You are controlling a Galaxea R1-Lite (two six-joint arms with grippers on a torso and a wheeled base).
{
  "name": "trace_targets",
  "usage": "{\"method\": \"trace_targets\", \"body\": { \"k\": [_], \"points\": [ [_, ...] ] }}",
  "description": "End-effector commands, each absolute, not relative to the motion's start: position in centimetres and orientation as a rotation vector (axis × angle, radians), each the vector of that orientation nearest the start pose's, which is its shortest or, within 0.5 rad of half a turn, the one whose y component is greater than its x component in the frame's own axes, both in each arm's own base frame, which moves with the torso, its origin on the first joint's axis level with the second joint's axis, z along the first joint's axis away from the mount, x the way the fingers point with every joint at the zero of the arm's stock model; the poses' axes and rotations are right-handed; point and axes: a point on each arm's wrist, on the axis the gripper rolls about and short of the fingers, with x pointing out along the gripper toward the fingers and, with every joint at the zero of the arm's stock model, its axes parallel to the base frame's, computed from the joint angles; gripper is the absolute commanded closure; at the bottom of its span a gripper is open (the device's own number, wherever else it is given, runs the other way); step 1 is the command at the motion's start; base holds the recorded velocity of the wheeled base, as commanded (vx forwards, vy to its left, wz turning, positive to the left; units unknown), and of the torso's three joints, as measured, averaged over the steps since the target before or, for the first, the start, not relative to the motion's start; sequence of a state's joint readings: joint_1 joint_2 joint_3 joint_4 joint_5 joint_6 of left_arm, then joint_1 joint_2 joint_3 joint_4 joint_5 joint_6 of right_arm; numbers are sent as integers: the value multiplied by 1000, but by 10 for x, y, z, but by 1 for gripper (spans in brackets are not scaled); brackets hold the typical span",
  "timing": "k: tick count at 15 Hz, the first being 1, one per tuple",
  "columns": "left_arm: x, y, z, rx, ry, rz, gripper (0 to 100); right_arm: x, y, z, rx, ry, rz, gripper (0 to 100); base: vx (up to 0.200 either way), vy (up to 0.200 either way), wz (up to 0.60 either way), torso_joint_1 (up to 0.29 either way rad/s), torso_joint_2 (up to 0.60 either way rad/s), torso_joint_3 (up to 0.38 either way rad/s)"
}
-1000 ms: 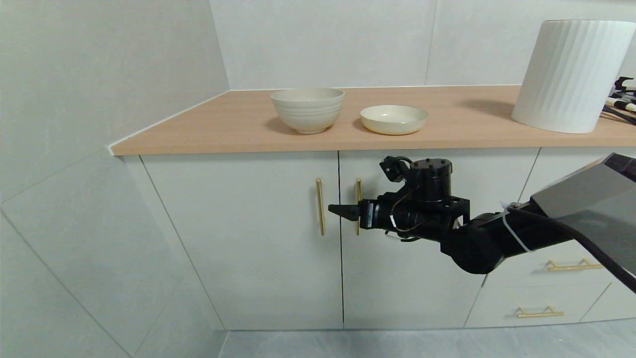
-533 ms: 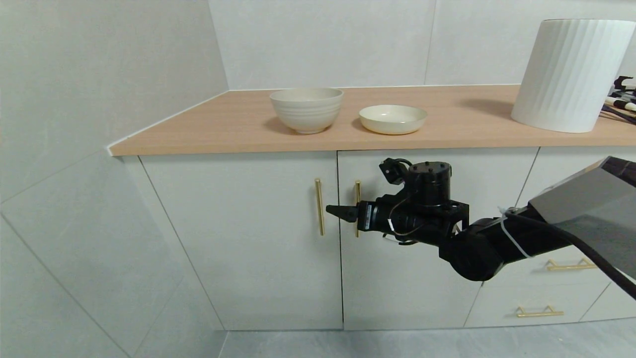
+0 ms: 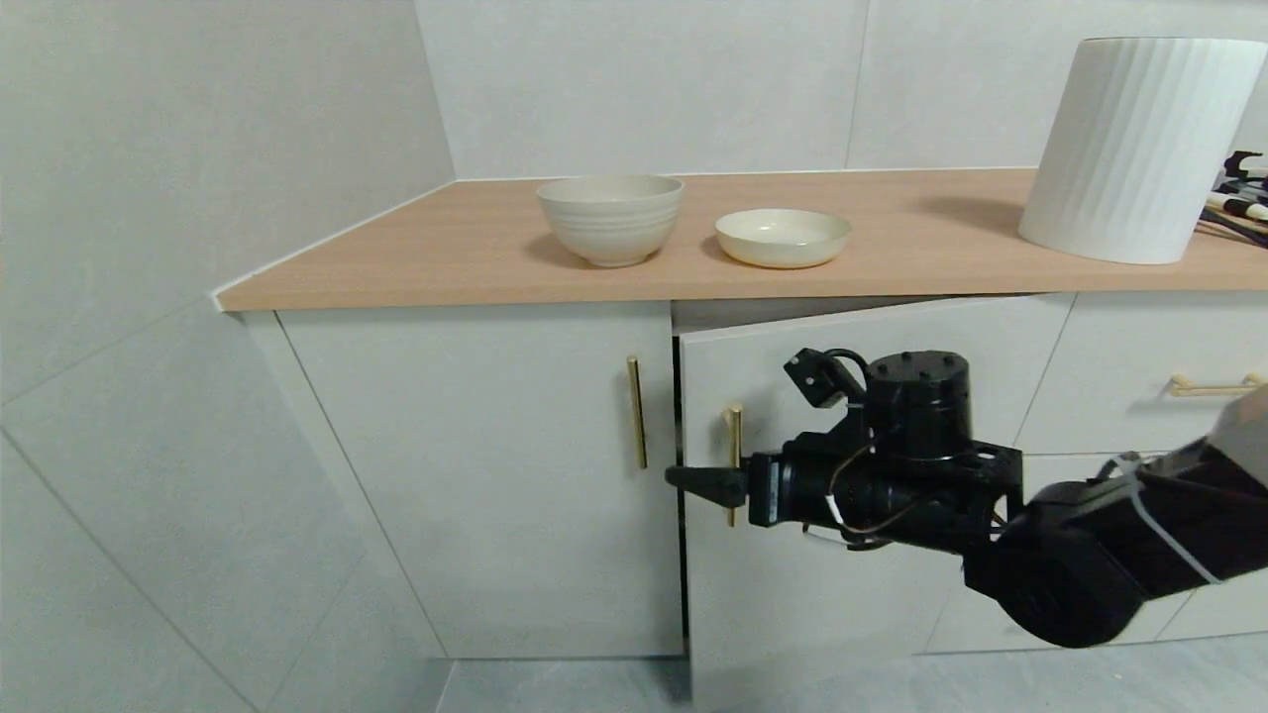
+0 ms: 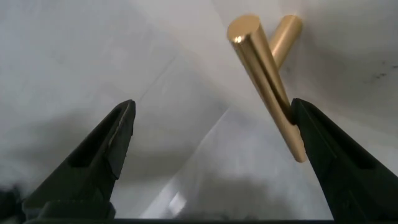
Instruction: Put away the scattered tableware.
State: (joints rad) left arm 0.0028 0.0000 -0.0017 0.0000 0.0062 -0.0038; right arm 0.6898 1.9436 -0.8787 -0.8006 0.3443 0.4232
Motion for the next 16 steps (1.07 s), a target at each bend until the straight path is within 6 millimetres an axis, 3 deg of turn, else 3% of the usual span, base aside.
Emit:
{"method": "trace_targets", "body": {
  "k": [1, 6, 16],
  "points": [
    [-23, 0, 76, -5, -2, 9, 0, 226, 206, 156, 339, 491, 1030, 0, 0, 0, 0, 0, 0, 0],
    [-23, 0, 76, -3, -2, 11, 0, 187, 177, 156, 340, 542, 1127, 0, 0, 0, 0, 0, 0, 0],
    [-23, 0, 77, 37, -8, 3, 0, 160, 152, 150, 343, 586, 1200, 0, 0, 0, 0, 0, 0, 0]
  ]
}}
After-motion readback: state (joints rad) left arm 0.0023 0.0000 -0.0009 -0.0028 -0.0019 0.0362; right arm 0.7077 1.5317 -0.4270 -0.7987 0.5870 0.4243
